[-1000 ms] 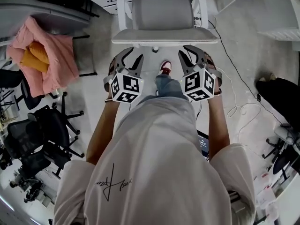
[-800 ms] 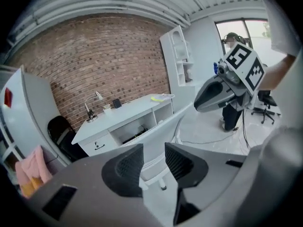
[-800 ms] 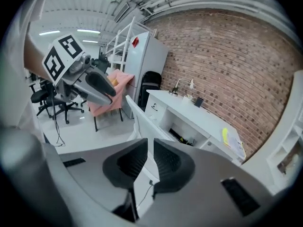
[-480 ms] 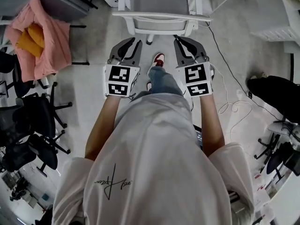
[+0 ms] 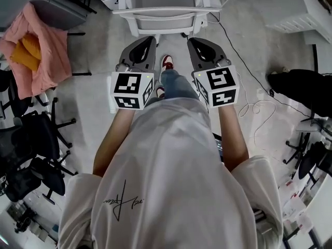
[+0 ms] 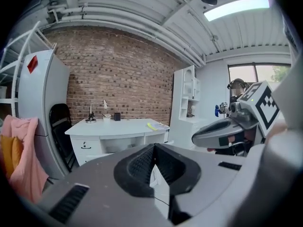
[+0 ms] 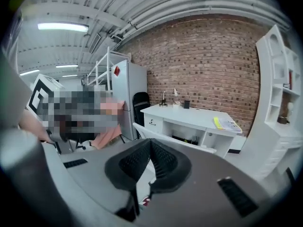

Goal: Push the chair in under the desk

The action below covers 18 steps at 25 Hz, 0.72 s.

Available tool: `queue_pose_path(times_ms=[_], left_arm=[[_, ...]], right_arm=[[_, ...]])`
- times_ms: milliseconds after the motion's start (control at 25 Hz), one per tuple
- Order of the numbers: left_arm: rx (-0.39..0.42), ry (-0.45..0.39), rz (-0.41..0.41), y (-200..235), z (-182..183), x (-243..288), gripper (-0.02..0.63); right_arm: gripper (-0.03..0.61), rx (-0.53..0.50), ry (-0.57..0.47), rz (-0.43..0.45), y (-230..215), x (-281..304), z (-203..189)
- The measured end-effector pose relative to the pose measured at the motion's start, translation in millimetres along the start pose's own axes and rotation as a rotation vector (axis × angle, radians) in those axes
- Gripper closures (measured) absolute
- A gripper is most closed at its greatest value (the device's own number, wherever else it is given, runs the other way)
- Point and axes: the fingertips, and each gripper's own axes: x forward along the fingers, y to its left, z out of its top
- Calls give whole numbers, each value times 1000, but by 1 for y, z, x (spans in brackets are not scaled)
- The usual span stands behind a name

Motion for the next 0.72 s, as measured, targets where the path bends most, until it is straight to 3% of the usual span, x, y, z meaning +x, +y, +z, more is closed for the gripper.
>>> queue_pose_path(times_ms=[440,720], left_arm=[[16,-14,-2,-4,12,-17,609],[12,-22,3,-5,14,-25,609]], right_arm=[[552,9,-111,133,25,-12,30],[552,-2,-93,150,28,-19,26]])
